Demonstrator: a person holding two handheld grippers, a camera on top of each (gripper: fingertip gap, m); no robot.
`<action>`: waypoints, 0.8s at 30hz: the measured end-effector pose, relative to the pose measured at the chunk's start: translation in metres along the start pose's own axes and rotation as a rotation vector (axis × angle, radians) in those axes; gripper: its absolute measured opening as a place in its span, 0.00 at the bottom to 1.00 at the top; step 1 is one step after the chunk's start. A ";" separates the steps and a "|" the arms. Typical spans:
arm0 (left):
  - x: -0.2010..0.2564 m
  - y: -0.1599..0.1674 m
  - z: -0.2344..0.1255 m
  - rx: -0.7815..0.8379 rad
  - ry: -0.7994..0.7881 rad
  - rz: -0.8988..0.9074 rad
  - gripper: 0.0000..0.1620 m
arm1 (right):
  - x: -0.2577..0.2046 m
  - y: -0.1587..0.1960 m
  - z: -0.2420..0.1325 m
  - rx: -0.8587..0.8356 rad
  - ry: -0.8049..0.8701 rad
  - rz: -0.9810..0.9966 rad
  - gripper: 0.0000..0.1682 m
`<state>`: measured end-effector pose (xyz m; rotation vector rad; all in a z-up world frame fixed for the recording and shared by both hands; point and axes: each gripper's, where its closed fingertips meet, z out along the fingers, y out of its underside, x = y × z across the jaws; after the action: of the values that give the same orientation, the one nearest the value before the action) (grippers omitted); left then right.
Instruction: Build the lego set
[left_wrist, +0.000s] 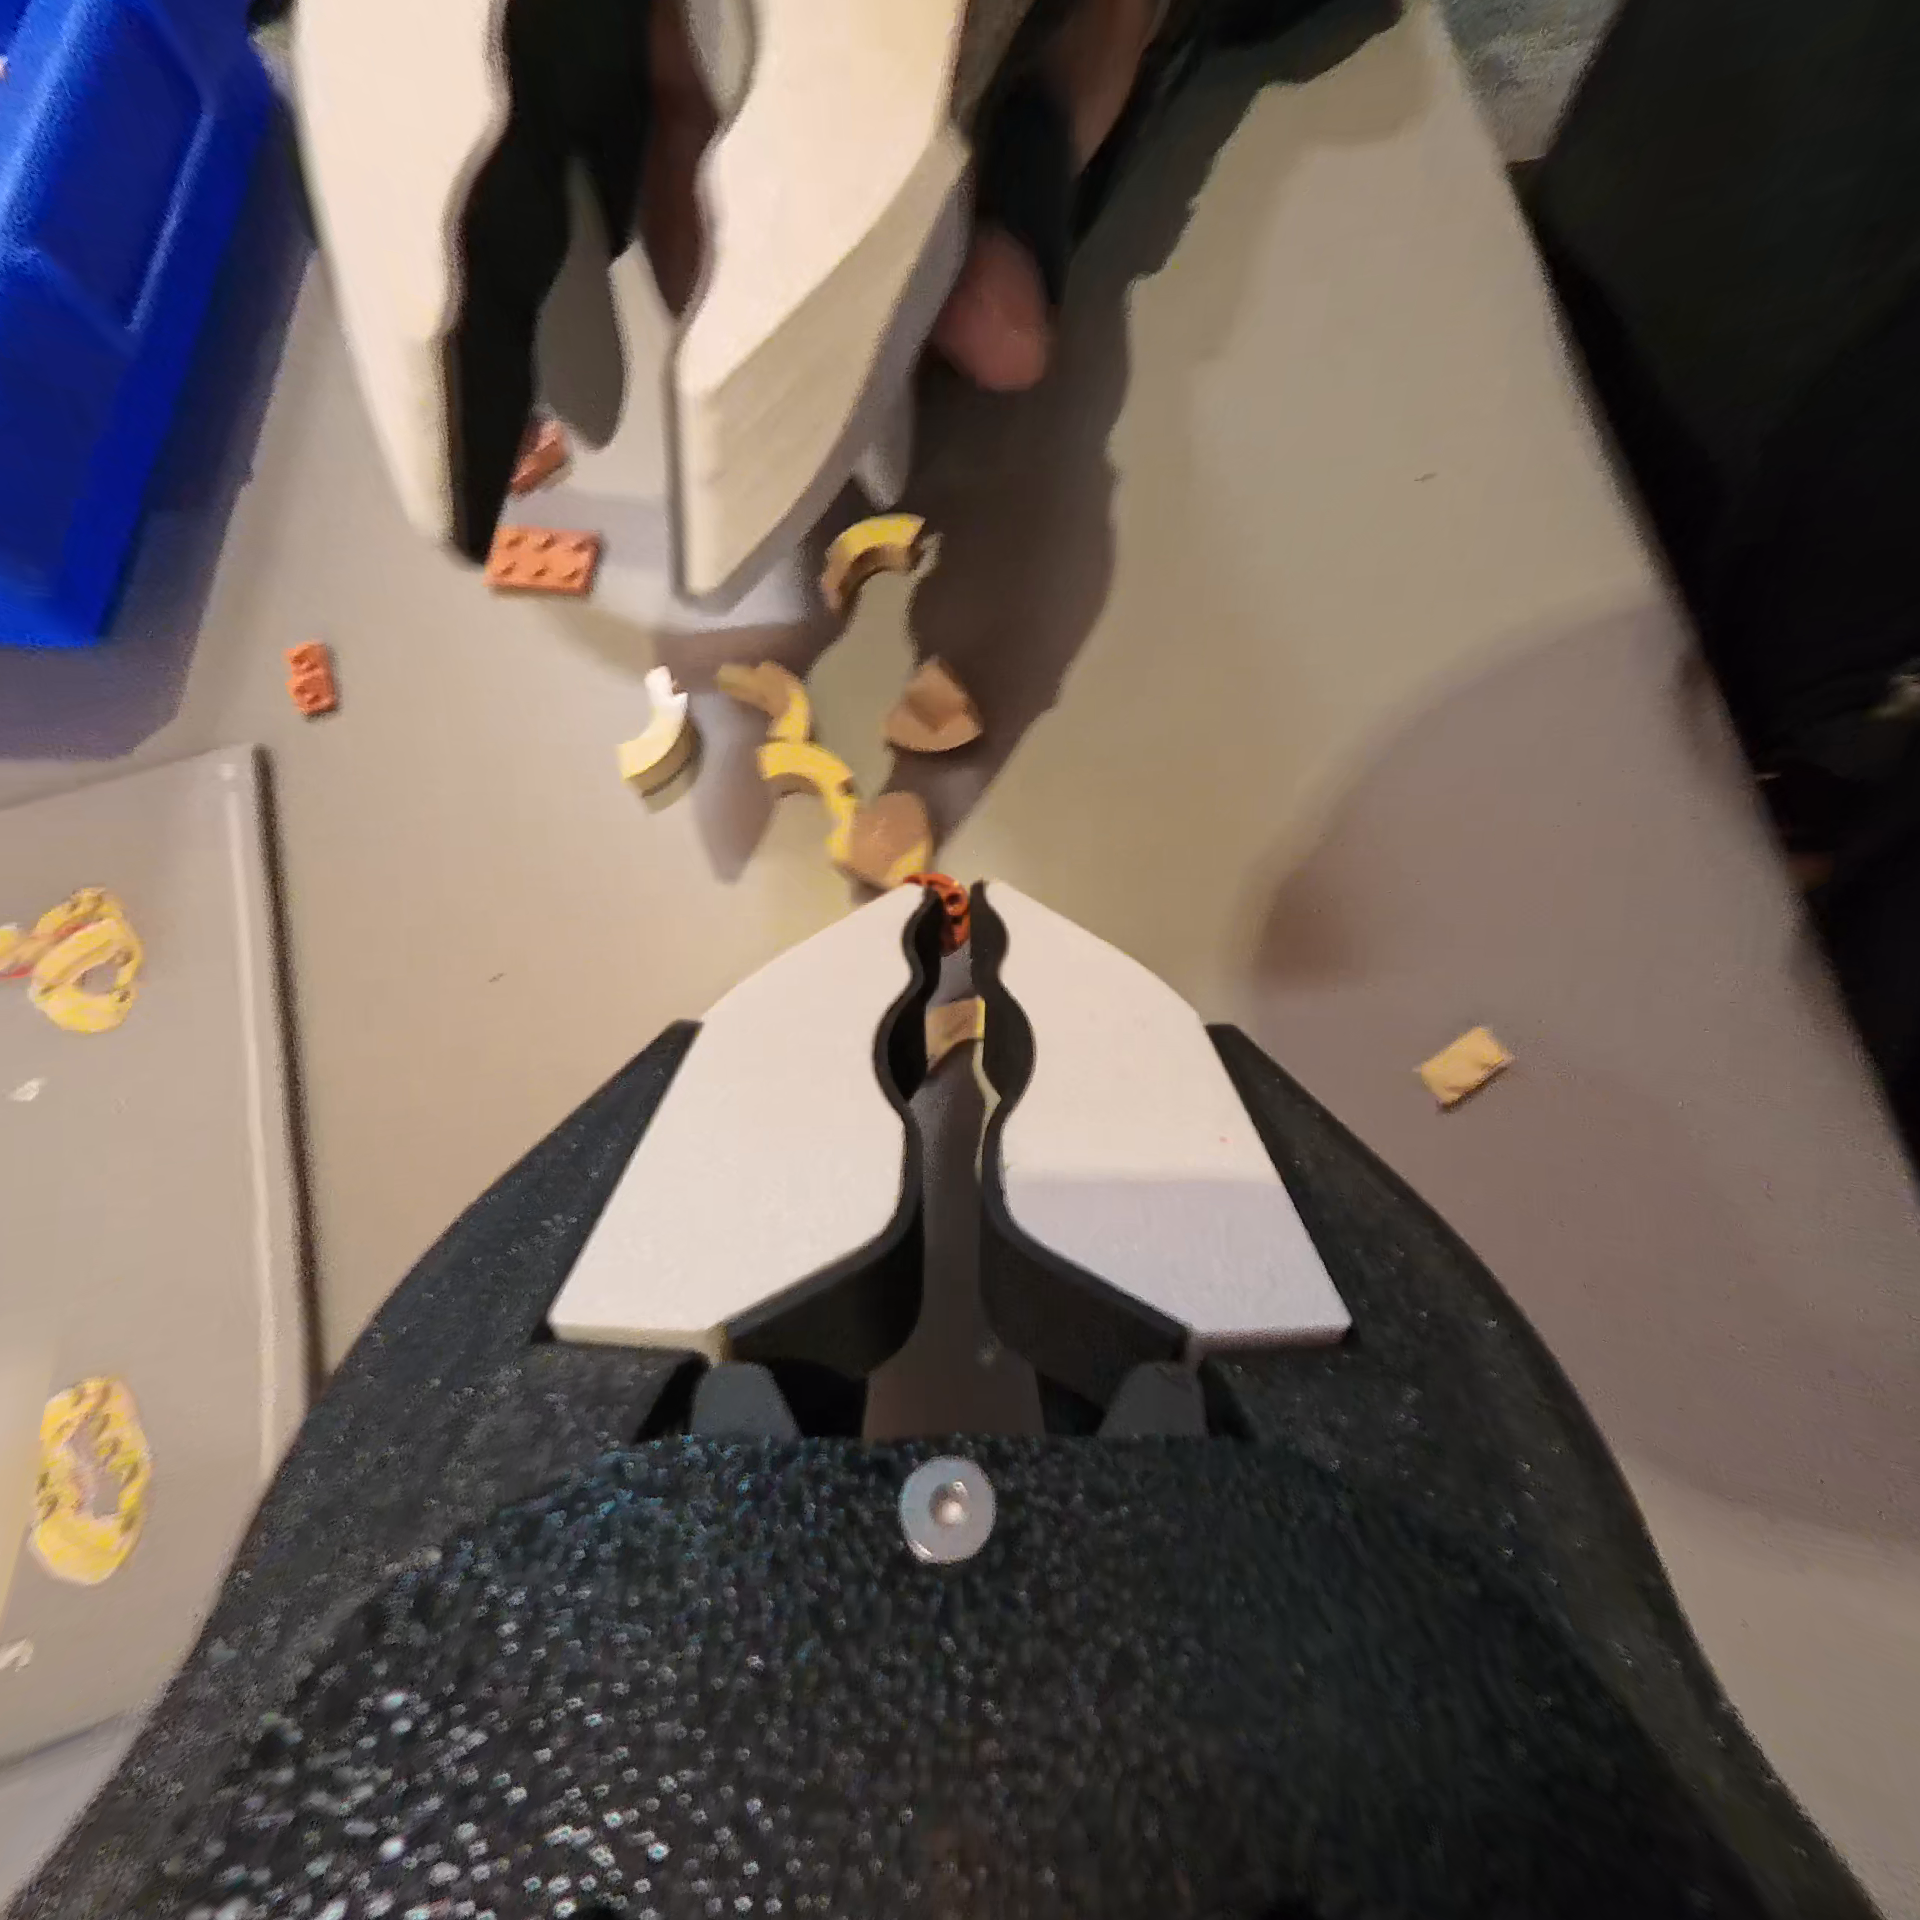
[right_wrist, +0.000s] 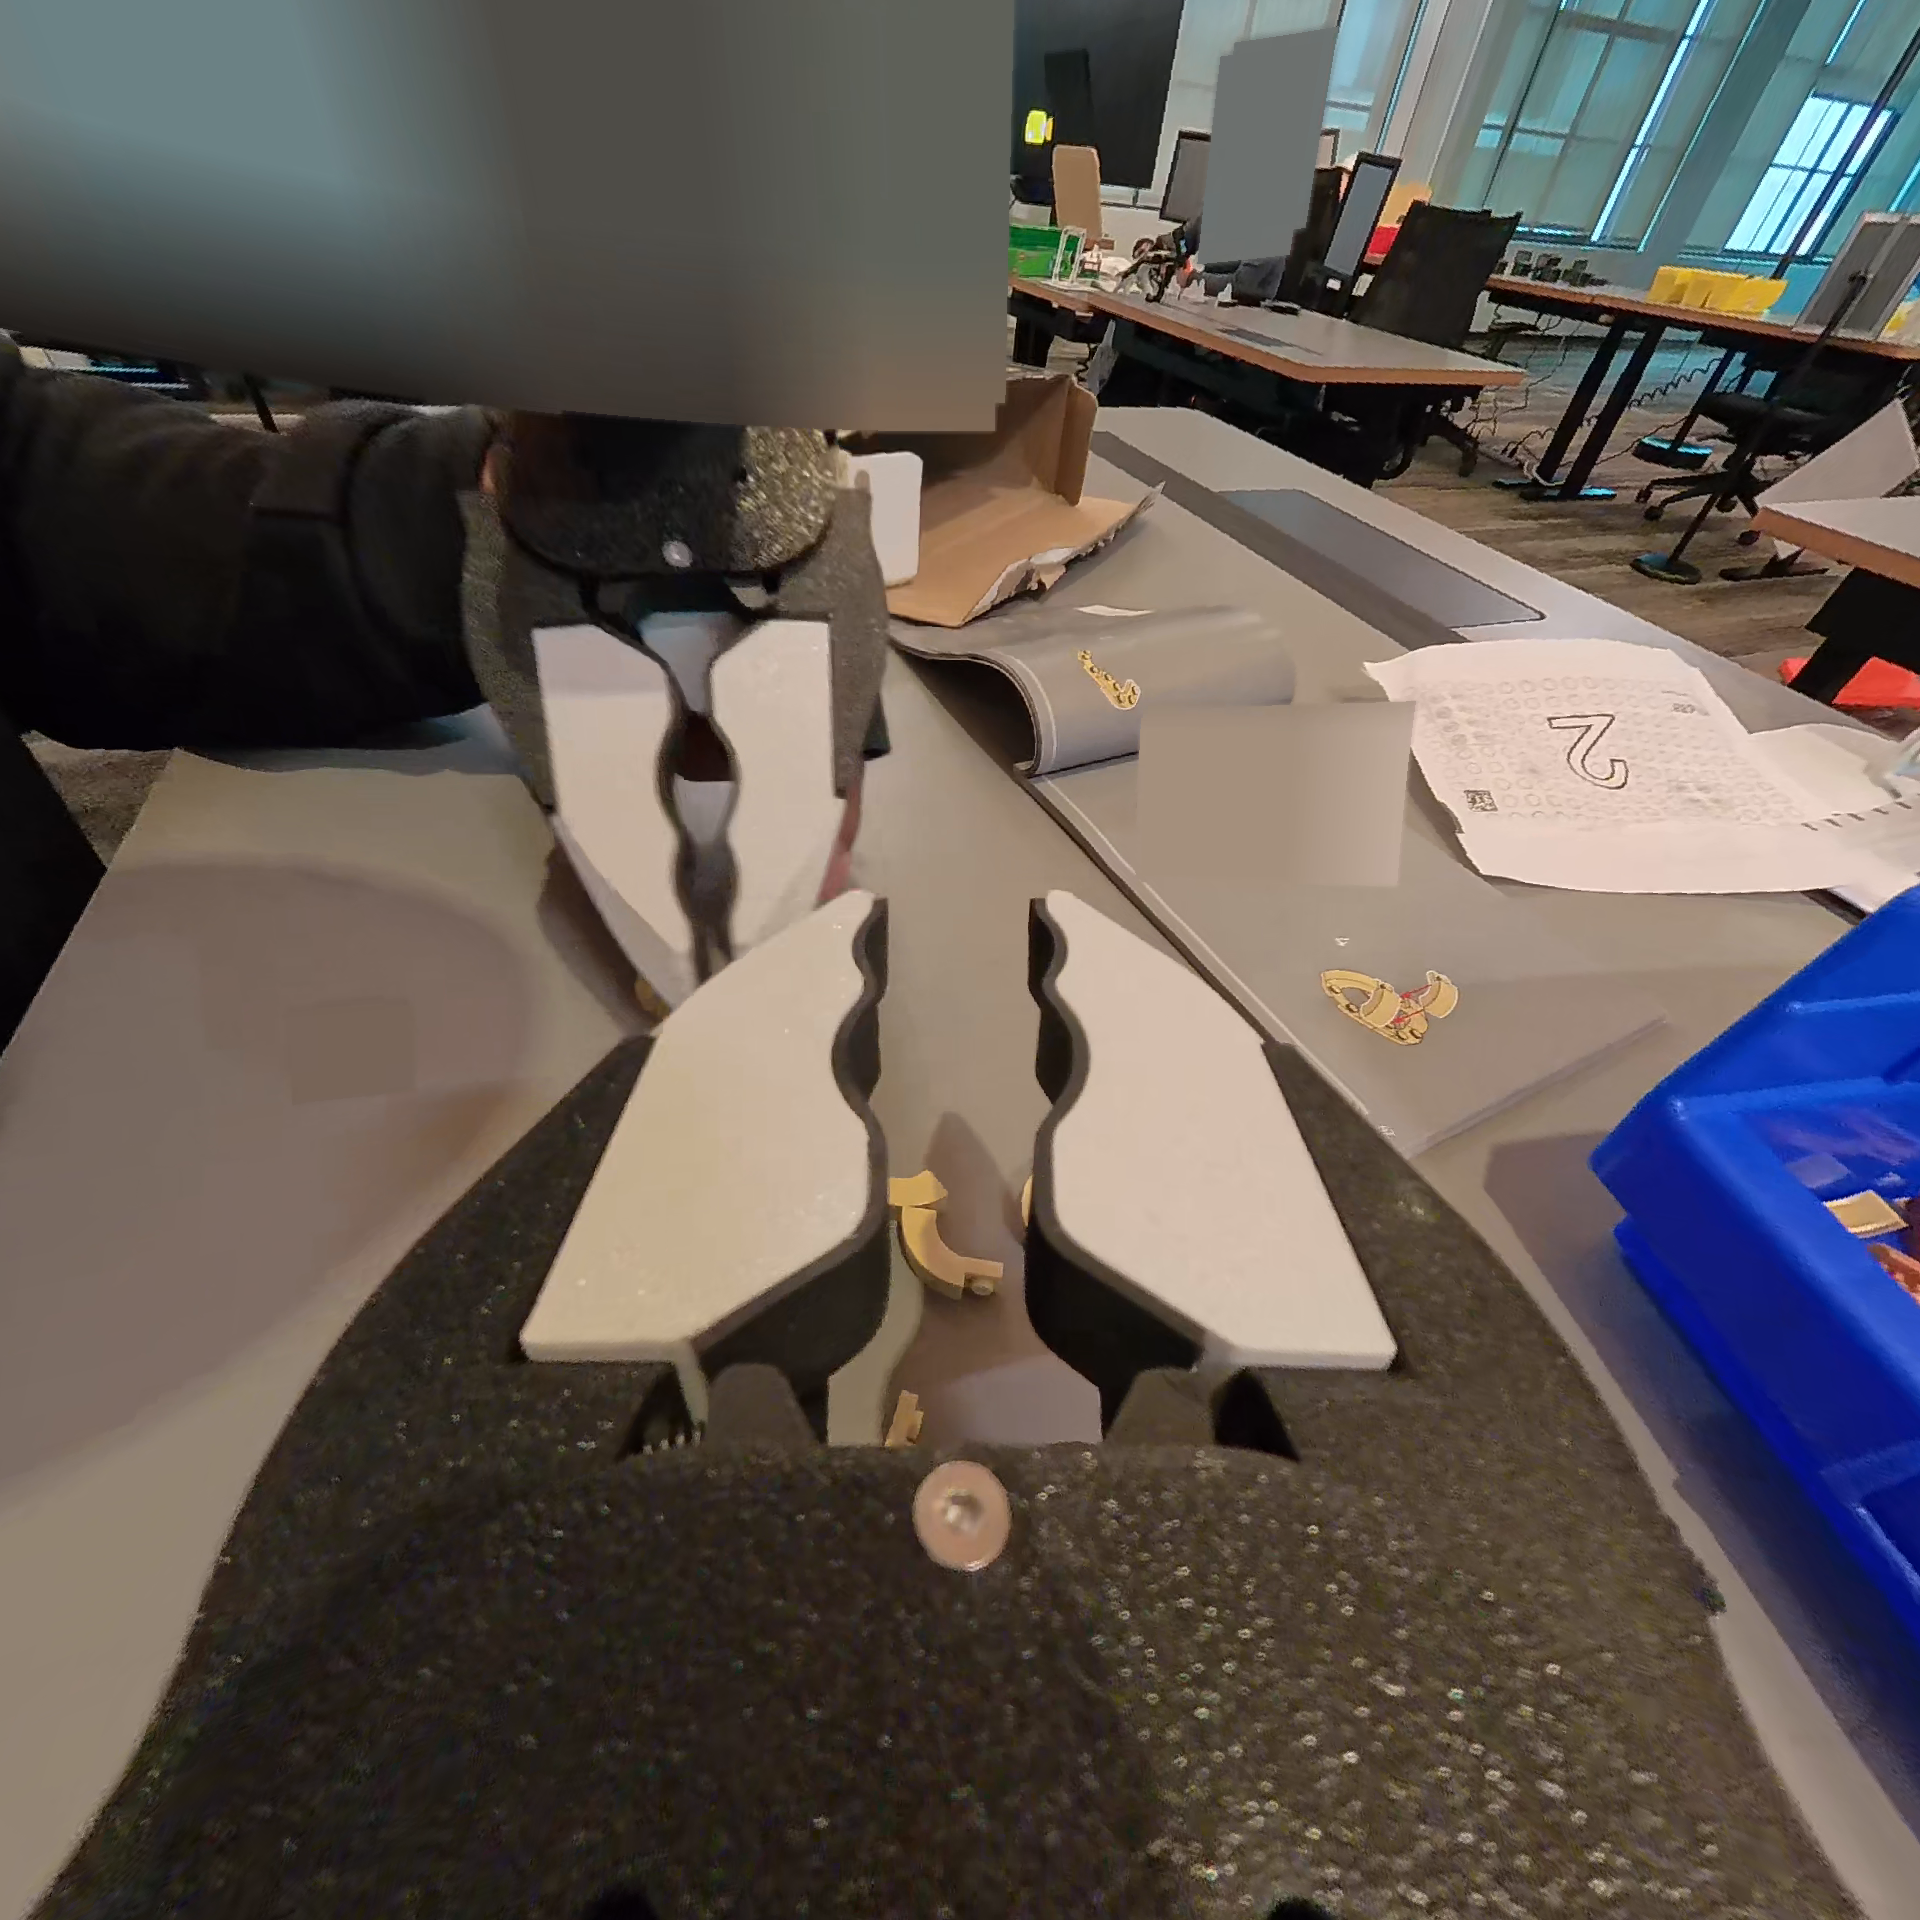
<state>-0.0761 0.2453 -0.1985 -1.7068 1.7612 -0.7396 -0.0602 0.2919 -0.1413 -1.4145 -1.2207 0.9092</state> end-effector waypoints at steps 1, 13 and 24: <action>0.009 -0.003 0.000 0.012 0.032 0.013 0.03 | -0.001 0.001 0.000 -0.007 -0.002 -0.007 0.15; 0.079 0.010 -0.003 -0.027 0.138 0.039 0.03 | -0.052 0.023 0.001 -0.201 -0.080 0.011 0.16; 0.106 0.033 -0.022 -0.113 -0.044 0.026 0.03 | -0.140 0.053 0.006 -0.465 -0.138 -0.118 0.14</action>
<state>-0.1168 0.1402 -0.2101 -1.7561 1.8222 -0.5973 -0.0831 0.1584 -0.2046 -1.6357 -1.6793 0.6742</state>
